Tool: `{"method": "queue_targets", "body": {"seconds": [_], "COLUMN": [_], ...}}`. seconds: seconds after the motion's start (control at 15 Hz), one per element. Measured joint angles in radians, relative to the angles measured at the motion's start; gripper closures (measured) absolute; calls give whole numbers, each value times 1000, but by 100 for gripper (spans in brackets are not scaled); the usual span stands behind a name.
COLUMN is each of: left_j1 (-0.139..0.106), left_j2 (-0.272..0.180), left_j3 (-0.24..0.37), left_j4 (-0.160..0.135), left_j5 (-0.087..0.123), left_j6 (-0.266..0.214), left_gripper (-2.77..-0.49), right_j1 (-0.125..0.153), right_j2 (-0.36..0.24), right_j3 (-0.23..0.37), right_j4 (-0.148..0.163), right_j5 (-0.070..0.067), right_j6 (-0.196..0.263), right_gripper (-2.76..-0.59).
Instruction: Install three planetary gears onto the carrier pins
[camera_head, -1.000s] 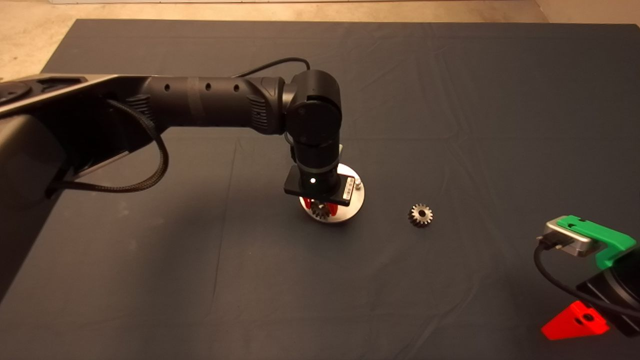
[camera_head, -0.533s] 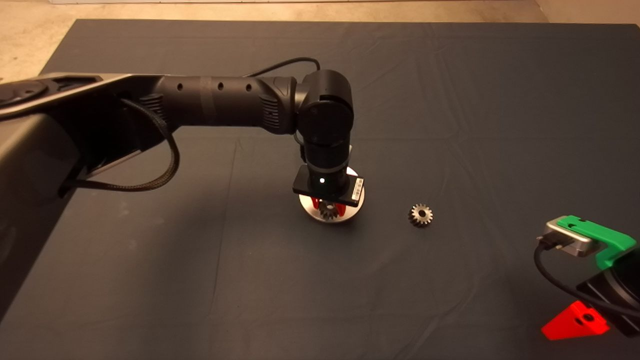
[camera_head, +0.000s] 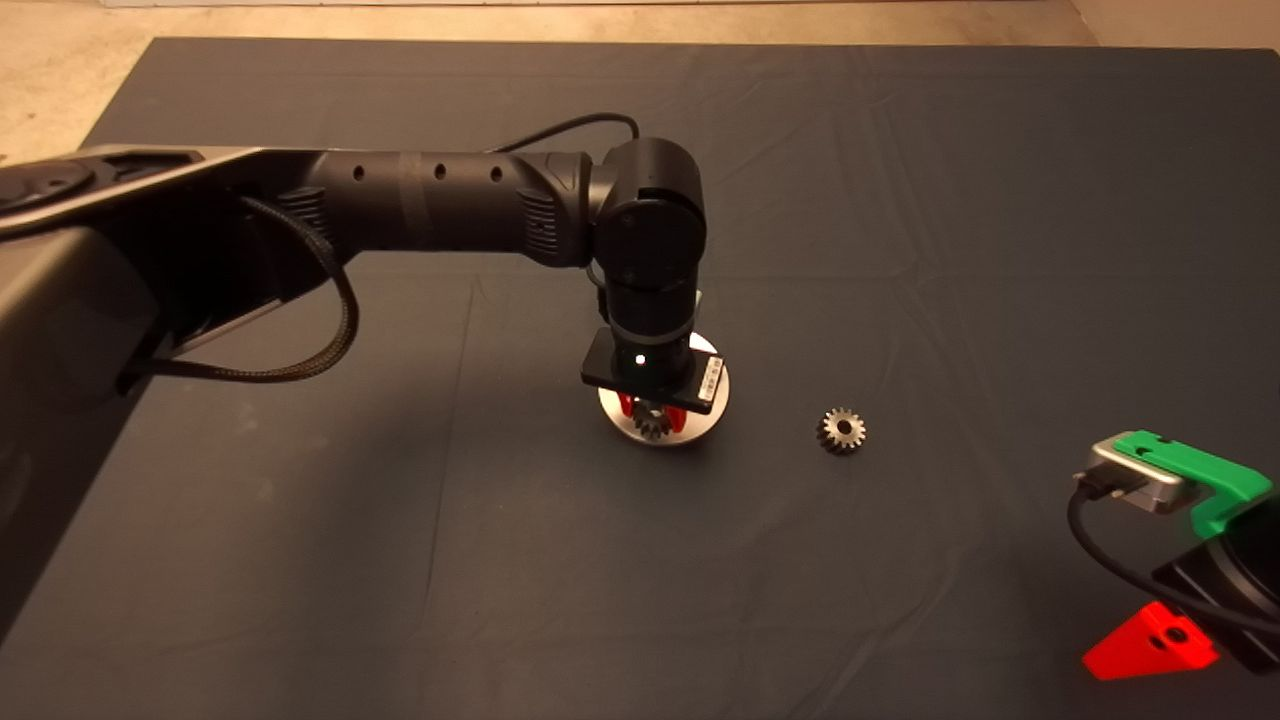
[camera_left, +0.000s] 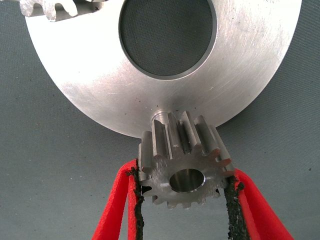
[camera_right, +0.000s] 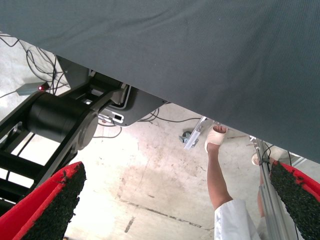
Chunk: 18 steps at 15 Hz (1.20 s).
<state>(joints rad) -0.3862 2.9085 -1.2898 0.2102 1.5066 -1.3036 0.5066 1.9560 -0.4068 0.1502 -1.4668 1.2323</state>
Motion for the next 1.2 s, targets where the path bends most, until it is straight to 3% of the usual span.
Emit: {"method": "queue_targets", "body": {"seconds": [1.2], "left_j1": [1], "left_j2": [-19], "left_j3": [18], "left_j4": [1], "left_j5": [12], "left_j6": [0], "left_gripper": [-80], "right_j1": [-5], "right_j2": [0], "right_j3": [0], "right_j4": [0], "right_j5": [0], "right_j6": [0], "right_gripper": [-275]}}
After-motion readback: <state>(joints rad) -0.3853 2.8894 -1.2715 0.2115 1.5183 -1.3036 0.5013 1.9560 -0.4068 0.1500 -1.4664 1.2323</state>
